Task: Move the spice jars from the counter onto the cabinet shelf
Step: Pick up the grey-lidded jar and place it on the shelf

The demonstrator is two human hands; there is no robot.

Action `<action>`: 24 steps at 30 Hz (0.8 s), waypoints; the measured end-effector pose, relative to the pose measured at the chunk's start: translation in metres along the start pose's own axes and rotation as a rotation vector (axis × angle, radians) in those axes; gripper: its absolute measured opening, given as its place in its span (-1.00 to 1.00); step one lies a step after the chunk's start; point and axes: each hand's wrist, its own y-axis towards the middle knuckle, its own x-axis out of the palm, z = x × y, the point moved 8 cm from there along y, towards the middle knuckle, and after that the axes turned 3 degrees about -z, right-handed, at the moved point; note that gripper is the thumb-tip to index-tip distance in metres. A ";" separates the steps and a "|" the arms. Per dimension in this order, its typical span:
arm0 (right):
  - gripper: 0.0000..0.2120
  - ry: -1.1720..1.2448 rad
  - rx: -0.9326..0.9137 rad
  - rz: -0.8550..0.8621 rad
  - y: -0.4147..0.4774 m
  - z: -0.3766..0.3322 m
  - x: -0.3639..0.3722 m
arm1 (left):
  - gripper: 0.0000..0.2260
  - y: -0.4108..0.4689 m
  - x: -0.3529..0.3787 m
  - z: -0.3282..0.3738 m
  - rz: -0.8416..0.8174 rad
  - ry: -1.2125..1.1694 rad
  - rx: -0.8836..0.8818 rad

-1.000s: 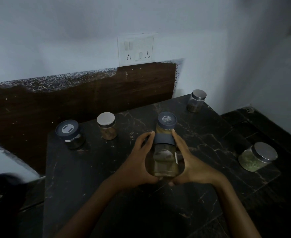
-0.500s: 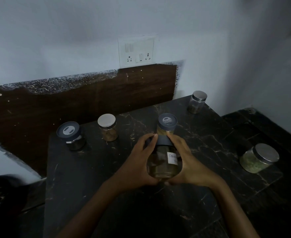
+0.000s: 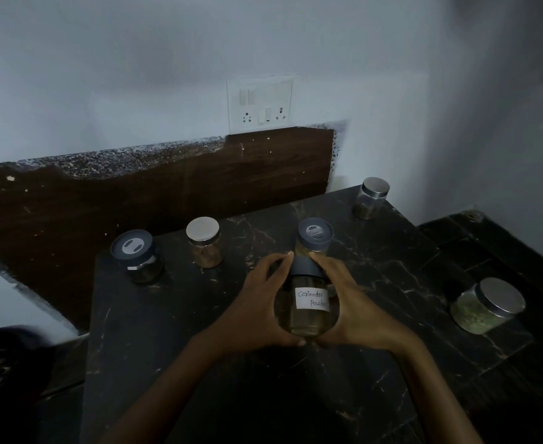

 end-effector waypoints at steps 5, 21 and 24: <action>0.25 -0.019 -0.012 -0.072 0.002 -0.003 -0.006 | 0.11 0.001 -0.014 -0.002 0.040 -0.038 0.016; 0.15 -0.117 -0.166 0.120 0.036 -0.059 -0.062 | 0.09 0.020 -0.098 0.025 0.201 0.041 0.075; 0.19 -0.171 -0.223 0.148 0.048 -0.086 -0.083 | 0.10 0.029 -0.132 0.043 0.246 0.062 0.107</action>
